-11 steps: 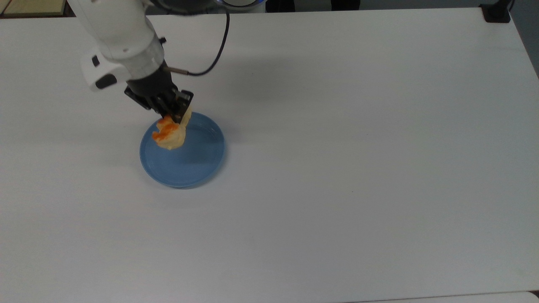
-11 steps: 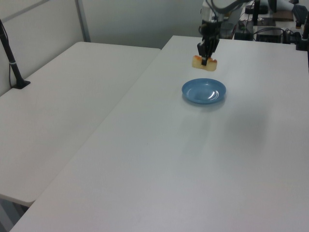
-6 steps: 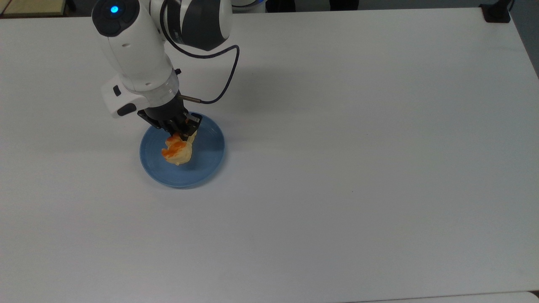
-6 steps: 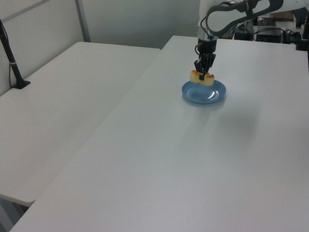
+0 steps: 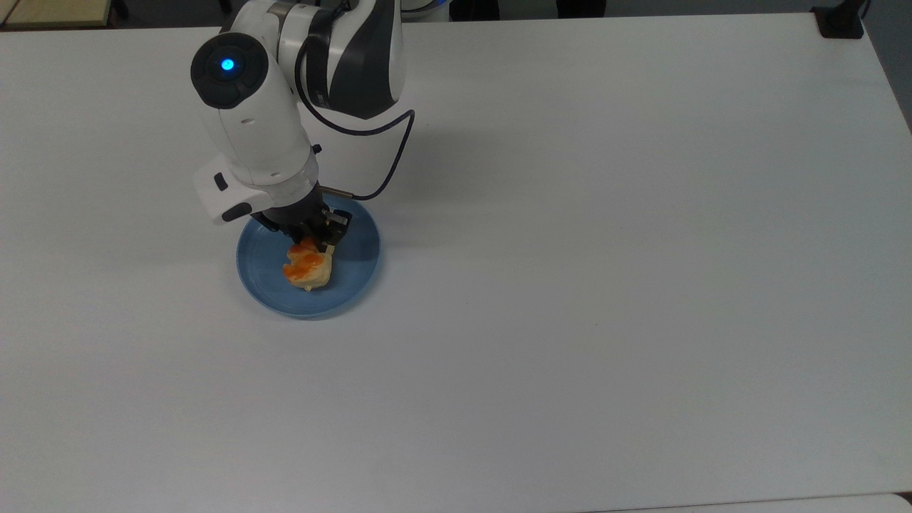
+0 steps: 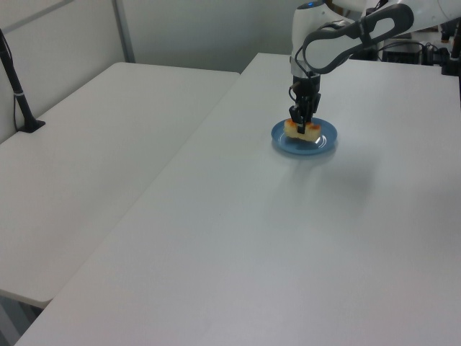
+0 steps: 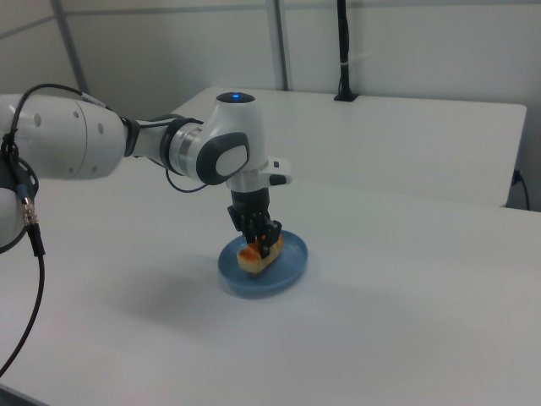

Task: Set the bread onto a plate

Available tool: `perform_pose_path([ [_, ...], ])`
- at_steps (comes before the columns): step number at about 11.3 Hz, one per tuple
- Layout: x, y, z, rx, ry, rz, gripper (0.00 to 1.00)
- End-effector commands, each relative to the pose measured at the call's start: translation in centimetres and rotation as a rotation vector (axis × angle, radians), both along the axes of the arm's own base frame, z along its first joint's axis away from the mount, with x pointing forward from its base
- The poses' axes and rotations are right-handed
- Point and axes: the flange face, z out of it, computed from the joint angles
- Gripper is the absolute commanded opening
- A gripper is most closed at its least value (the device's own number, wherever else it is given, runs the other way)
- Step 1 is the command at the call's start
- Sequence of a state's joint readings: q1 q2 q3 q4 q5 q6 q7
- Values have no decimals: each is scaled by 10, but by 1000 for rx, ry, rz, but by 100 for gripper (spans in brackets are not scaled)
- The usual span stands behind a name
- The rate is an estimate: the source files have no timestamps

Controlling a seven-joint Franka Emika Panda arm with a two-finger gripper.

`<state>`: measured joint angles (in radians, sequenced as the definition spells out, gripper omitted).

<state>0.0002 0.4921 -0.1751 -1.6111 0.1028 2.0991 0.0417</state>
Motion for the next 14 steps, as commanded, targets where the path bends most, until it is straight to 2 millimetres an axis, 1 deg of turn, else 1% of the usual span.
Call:
perform_pose_path([
  [1, -2, 2, 5, -17, -18, -20, 83],
  [3, -3, 2, 6, -16, -16, -21, 93],
  [4, -5, -2, 18, -15, -23, -26, 100],
  [5, -11, -6, 46, -10, -38, -28, 100],
  [6, -19, -12, 73, 0, -18, -32, 100],
  [7, -29, -16, 112, 10, -16, -21, 100],
  [8, -44, -22, 154, 23, -18, -6, 100],
  [10, -77, -16, 225, 43, -20, 37, 100],
  [11, -92, -14, 251, 44, -27, 44, 100],
  [12, -107, -15, 271, 17, -22, 50, 100],
  [13, -120, -9, 286, -16, -9, 67, 100],
  [14, -132, -1, 300, -37, 2, 123, 100],
])
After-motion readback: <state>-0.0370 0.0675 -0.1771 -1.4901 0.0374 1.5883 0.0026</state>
